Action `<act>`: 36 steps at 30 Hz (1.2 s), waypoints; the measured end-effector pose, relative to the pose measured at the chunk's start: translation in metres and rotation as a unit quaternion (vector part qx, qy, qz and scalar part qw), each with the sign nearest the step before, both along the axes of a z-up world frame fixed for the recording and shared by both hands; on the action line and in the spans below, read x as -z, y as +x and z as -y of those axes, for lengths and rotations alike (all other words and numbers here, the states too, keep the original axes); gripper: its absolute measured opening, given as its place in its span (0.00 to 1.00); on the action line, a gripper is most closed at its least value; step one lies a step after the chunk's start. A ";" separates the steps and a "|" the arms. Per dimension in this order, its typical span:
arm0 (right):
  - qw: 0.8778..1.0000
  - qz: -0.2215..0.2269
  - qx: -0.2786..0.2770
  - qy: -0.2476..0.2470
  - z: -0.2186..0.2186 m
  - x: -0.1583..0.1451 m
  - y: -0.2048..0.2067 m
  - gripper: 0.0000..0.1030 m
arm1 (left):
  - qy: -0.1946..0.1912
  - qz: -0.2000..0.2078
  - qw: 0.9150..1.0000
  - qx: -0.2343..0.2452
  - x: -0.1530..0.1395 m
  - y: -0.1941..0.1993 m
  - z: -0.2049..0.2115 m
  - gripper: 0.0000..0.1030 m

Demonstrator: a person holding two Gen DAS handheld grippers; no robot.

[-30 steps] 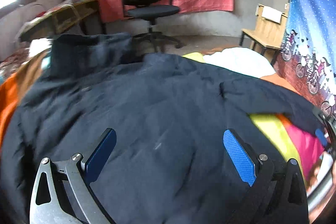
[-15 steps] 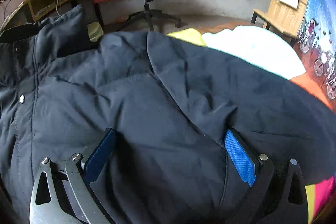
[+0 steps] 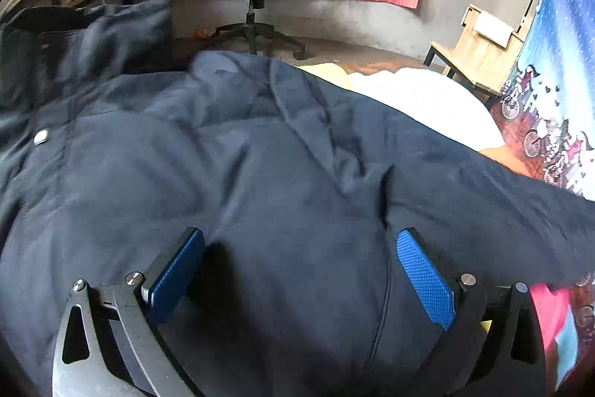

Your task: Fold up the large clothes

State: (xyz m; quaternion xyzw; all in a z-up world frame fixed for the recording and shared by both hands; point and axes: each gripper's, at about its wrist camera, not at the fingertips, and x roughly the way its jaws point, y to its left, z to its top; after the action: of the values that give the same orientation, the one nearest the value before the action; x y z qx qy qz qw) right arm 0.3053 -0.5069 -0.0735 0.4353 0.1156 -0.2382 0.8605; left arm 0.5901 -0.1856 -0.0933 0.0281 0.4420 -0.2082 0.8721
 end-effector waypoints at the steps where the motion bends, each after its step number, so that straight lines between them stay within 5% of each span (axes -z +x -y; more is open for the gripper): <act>1: 1.000 0.010 -0.008 -0.015 -0.004 -0.012 -0.001 0.05 | 0.004 0.004 1.000 0.002 -0.008 -0.007 -0.009 0.99; 6: 0.994 0.033 -0.059 -0.091 -0.032 -0.069 0.010 0.05 | 0.035 0.034 0.999 0.002 -0.034 -0.053 -0.053 0.99; 11: 0.973 0.070 -0.163 -0.148 -0.089 -0.130 0.040 0.04 | 0.025 0.044 0.997 -0.058 -0.036 -0.095 -0.112 0.99; 15: 0.944 0.097 -0.246 -0.198 -0.152 -0.169 0.063 0.02 | -0.015 0.047 0.992 -0.117 -0.049 -0.115 -0.169 0.99; 19: 0.895 0.114 -0.336 -0.272 -0.238 -0.200 0.082 0.02 | -0.035 0.049 0.986 -0.155 -0.059 -0.131 -0.211 0.98; 23: 0.870 0.094 -0.395 -0.281 -0.292 -0.190 0.098 0.02 | -0.054 0.031 0.984 -0.168 -0.054 -0.145 -0.236 0.98; 30: 0.865 -0.010 -0.446 -0.230 -0.314 -0.113 0.100 0.07 | -0.128 0.011 0.986 -0.103 -0.051 -0.127 -0.220 0.98; 31: 0.868 -0.023 -0.442 -0.226 -0.310 -0.101 0.094 0.11 | -0.139 0.010 0.986 -0.088 -0.052 -0.122 -0.213 0.98; 33: 0.875 -0.042 -0.427 -0.222 -0.296 -0.082 0.086 0.44 | -0.160 0.005 0.986 -0.050 -0.054 -0.112 -0.191 0.98; 35: 0.888 -0.052 -0.404 -0.214 -0.277 -0.068 0.079 0.62 | -0.185 -0.008 0.983 -0.004 -0.056 -0.101 -0.160 0.98; 36: 0.894 -0.056 -0.391 -0.211 -0.266 -0.063 0.076 0.62 | -0.195 -0.015 0.981 0.014 -0.056 -0.095 -0.150 0.98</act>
State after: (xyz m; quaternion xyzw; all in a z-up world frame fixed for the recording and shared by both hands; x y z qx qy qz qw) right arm 0.3813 -0.2404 -0.0109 0.1496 0.2712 0.0744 0.9479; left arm 0.4953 -0.0357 -0.0377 -0.1395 0.4059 -0.3029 0.8509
